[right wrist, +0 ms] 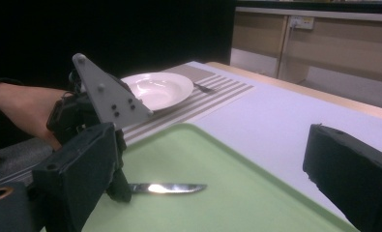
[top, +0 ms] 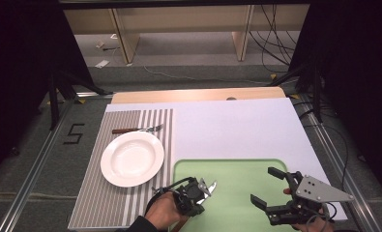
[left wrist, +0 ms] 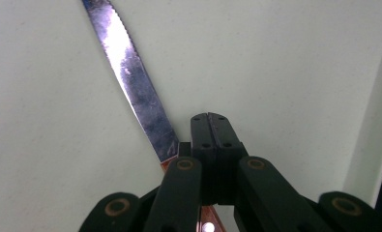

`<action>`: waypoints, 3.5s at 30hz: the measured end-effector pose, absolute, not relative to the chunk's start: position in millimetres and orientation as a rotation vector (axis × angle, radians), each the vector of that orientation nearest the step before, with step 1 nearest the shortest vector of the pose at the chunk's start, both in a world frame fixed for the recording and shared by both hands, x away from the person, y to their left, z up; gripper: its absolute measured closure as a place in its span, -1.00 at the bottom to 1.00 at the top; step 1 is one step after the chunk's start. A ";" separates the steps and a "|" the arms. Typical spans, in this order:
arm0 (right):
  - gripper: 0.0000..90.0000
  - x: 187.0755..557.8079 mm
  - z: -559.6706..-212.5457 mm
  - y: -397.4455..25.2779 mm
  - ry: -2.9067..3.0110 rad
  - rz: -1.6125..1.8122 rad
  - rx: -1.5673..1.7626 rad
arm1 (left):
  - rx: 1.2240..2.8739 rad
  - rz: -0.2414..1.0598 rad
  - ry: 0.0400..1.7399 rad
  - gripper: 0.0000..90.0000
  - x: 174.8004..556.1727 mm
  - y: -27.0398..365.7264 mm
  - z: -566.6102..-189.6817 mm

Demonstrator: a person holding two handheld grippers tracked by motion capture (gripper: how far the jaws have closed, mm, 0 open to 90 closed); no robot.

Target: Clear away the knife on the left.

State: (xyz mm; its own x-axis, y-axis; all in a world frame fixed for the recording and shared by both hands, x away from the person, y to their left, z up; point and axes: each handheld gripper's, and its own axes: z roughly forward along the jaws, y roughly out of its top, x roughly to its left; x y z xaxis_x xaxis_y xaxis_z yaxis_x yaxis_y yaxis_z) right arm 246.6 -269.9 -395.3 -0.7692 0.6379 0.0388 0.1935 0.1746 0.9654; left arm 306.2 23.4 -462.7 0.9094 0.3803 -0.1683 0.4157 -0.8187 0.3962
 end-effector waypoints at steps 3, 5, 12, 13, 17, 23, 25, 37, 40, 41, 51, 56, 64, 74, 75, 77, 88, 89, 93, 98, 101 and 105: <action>-0.86 246.4 -394.9 -270.2 2.081 1.625 0.781 | 2.645 -0.118 0.598 0.99 308.1 26.9 -462.3; -0.86 246.5 -395.1 -270.3 2.082 1.624 0.783 | 2.654 -0.124 0.605 0.99 309.3 29.2 -461.9; -0.86 245.9 -395.0 -270.2 2.084 1.624 0.776 | 2.666 -0.144 0.656 0.99 314.0 39.9 -461.3; -0.86 245.7 -394.7 -270.1 2.083 1.627 0.776 | 2.670 -0.150 0.661 0.99 314.9 41.5 -461.2; -0.86 245.6 -394.7 -270.3 2.084 1.626 0.777 | 2.671 -0.156 0.688 0.99 317.3 47.4 -461.1; -0.86 245.5 -394.7 -270.1 2.084 1.627 0.775 | 2.679 -0.163 0.714 0.99 319.8 53.6 -460.7; -0.86 245.9 -394.9 -270.1 2.086 1.624 0.773 | 2.685 -0.167 0.719 0.99 320.4 55.4 -460.5; -0.86 245.5 -394.8 -270.1 2.085 1.626 0.773 | 2.694 -0.176 0.743 0.99 322.6 62.2 -460.2; -0.86 245.7 -394.9 -270.0 2.086 1.623 0.772 | 2.692 -0.177 0.755 0.99 323.0 63.9 -460.2; -0.86 245.6 -394.9 -269.9 2.086 1.625 0.772 | 2.694 -0.176 0.755 0.99 323.4 64.5 -460.0; -0.86 245.5 -394.9 -269.9 2.087 1.624 0.771 | 2.683 -0.181 0.767 0.95 324.2 66.6 -459.4; -0.86 245.5 -394.9 -269.8 2.088 1.622 0.770 | 2.667 -0.192 0.777 0.76 324.1 67.5 -457.6; -0.86 245.5 -394.8 -269.8 2.088 1.623 0.769 | 2.607 -0.182 0.814 0.19 323.2 66.3 -453.6; -0.86 245.4 -394.9 -269.7 2.090 1.621 0.769 | 2.565 -0.108 0.786 -0.40 319.9 63.8 -449.0; -0.86 245.4 -395.0 -269.7 2.091 1.621 0.769 | 2.559 -0.100 0.790 -0.40 319.7 63.7 -448.4; -0.86 245.4 -394.9 -269.7 2.088 1.624 0.768 | 2.547 -0.083 0.788 -0.49 319.5 63.9 -447.1; -0.86 245.3 -395.0 -269.6 2.090 1.622 0.767 | 2.492 -0.019 0.762 -0.60 317.8 64.9 -441.3; -0.86 245.3 -395.0 -269.6 2.090 1.622 0.767 | 2.492 -0.019 0.762 -0.60 317.8 64.9 -441.3; -0.86 245.3 -395.1 -269.6 2.091 1.622 0.768 | 2.470 0.007 0.733 -0.60 316.5 64.8 -438.3; -0.86 245.2 -395.1 -269.5 2.091 1.622 0.765 | 2.440 0.032 0.723 -0.60 315.8 65.6 -435.7; -0.86 245.2 -394.9 -269.5 2.090 1.624 0.765 | 2.429 0.041 0.721 -0.60 315.2 66.0 -434.6; -0.86 245.2 -394.9 -269.5 2.089 1.625 0.764 | 2.407 0.055 0.714 -0.62 313.9 67.1 -432.9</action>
State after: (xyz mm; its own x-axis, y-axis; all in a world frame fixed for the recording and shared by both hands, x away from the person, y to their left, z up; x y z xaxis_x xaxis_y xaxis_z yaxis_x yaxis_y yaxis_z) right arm 245.2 -269.5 -394.9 -0.7778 0.6278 0.0291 0.1829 0.1817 0.9662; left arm 313.9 67.1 -432.9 0.8529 0.5057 -0.1295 0.4799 -0.6619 0.5759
